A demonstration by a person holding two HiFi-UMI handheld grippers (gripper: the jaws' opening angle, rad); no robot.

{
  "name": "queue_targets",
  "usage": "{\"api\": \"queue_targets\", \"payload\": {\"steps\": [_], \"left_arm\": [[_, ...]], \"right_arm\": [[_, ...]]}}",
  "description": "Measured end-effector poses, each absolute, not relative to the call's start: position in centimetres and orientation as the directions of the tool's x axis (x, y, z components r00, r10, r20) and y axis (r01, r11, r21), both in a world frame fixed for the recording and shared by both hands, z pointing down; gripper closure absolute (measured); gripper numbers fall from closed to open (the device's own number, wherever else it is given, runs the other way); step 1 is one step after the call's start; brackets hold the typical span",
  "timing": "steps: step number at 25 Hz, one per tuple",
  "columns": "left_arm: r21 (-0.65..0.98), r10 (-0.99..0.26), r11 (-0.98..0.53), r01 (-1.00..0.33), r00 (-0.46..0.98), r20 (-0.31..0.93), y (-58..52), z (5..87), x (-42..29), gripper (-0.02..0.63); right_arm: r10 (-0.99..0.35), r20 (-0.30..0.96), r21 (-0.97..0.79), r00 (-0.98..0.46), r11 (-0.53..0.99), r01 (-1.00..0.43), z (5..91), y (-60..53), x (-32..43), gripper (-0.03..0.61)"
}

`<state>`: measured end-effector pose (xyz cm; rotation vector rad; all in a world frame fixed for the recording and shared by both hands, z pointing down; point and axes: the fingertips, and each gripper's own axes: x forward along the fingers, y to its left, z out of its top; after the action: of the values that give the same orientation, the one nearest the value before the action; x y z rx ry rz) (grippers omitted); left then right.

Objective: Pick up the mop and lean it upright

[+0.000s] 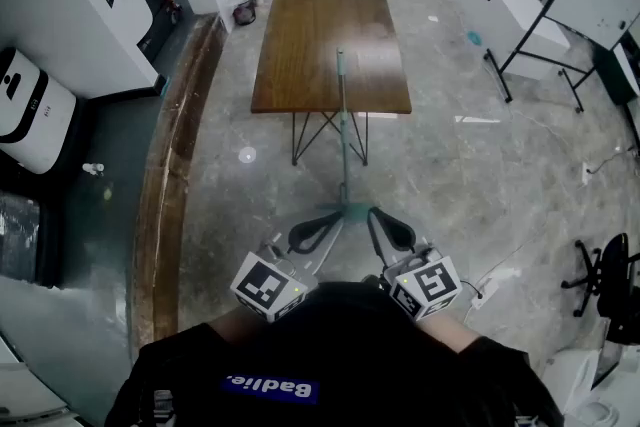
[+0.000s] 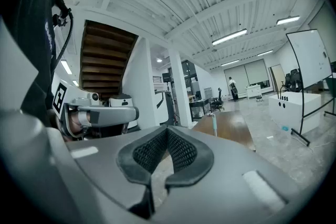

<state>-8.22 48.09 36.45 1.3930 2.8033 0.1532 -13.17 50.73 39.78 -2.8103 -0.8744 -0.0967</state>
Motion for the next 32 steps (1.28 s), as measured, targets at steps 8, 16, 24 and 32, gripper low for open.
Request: {"api": "queue_targets", "payload": {"steps": [8,16,24,32], "left_arm": [[0.091,0.79,0.605,0.791,-0.611,0.061,47.6,36.4,-8.7,0.595],[0.096,0.8,0.592,0.8,-0.598,0.055,47.6,36.5,-8.5,0.595],[0.108,0.794,0.596,0.796,-0.604,0.071,47.8,36.8,-9.2,0.595],[0.107,0.792,0.599,0.794,-0.607,0.072,48.5,37.1,-10.1,0.595]], "right_arm": [[0.549,0.12,-0.163,0.827,-0.811,0.562,39.6,50.4,-13.4,0.575],[0.542,0.101,-0.186,0.834,-0.814,0.551,39.6,50.3,-13.4,0.574],[0.543,0.08,-0.188,0.836,-0.815,0.548,39.1,50.5,-14.1,0.572],[0.544,0.079,-0.19,0.836,-0.815,0.548,39.2,51.1,-15.0,0.572]]}}
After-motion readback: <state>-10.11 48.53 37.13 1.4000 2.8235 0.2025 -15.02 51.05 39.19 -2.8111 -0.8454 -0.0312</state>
